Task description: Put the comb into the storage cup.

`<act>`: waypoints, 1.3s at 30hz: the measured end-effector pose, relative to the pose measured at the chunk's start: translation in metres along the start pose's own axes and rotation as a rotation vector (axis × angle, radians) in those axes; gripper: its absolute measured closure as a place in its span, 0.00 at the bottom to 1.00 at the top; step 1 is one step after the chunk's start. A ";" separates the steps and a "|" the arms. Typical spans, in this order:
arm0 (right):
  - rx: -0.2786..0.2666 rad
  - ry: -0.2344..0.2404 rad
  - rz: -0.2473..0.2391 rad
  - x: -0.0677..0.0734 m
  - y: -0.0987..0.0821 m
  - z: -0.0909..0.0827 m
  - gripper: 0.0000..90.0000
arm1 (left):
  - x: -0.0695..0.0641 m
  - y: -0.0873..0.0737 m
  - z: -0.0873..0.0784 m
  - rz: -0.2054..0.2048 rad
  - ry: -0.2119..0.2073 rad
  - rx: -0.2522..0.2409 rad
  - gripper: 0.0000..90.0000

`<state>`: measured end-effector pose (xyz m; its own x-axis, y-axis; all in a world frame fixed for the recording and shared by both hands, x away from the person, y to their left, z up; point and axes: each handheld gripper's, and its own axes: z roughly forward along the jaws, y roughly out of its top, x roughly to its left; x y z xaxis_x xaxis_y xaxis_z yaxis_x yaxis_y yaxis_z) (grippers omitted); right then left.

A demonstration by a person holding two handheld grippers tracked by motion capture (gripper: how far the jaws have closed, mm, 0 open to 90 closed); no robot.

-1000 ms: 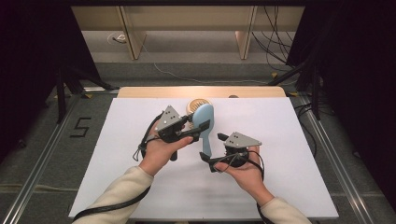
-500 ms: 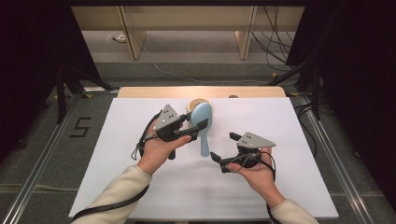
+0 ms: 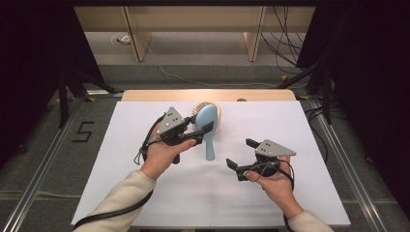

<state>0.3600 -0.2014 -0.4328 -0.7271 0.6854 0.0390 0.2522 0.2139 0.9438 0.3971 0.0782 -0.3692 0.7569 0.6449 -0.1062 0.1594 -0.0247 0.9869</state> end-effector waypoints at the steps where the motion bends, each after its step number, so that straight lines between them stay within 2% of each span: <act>1: -0.004 0.001 0.001 -0.001 0.000 -0.001 0.01 | 0.001 0.000 0.000 -0.001 0.002 -0.002 0.55; 16: -0.008 -0.005 0.005 -0.007 -0.005 -0.017 0.02 | 0.006 0.001 -0.002 -0.004 0.017 -0.002 0.55; 39: -0.004 -0.056 0.042 -0.020 -0.025 -0.047 0.05 | 0.015 0.002 -0.005 0.000 0.044 -0.001 0.55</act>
<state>0.3380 -0.2528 -0.4418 -0.6789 0.7317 0.0602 0.2793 0.1816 0.9429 0.4058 0.0912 -0.3678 0.7281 0.6781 -0.1006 0.1589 -0.0243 0.9870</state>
